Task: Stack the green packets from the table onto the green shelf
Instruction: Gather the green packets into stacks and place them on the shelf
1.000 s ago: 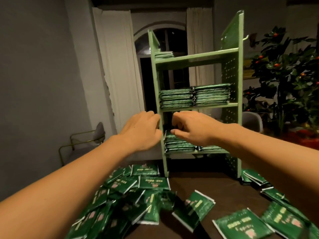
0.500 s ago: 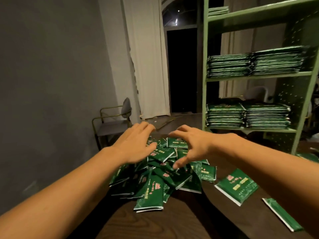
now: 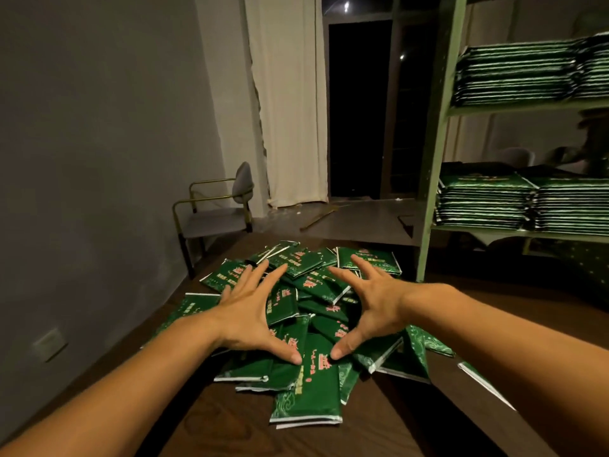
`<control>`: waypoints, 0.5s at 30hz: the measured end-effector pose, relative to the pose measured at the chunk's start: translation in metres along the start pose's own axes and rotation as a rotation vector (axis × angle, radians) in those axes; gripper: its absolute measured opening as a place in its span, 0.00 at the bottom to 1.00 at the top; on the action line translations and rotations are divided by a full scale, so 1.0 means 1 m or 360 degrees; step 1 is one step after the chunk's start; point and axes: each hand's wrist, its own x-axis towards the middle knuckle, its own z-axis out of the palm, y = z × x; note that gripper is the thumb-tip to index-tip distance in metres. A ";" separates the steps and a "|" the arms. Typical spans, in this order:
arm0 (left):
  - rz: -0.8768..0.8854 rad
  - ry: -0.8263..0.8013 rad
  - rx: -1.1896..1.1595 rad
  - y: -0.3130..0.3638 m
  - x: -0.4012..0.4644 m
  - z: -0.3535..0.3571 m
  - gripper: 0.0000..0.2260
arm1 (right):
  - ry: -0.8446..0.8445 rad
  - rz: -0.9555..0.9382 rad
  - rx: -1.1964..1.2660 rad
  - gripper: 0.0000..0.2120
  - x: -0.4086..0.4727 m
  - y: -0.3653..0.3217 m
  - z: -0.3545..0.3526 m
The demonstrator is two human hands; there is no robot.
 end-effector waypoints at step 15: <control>0.0103 0.0000 0.0000 0.011 0.017 0.032 0.58 | -0.0015 -0.0104 0.0065 0.58 -0.003 0.027 0.017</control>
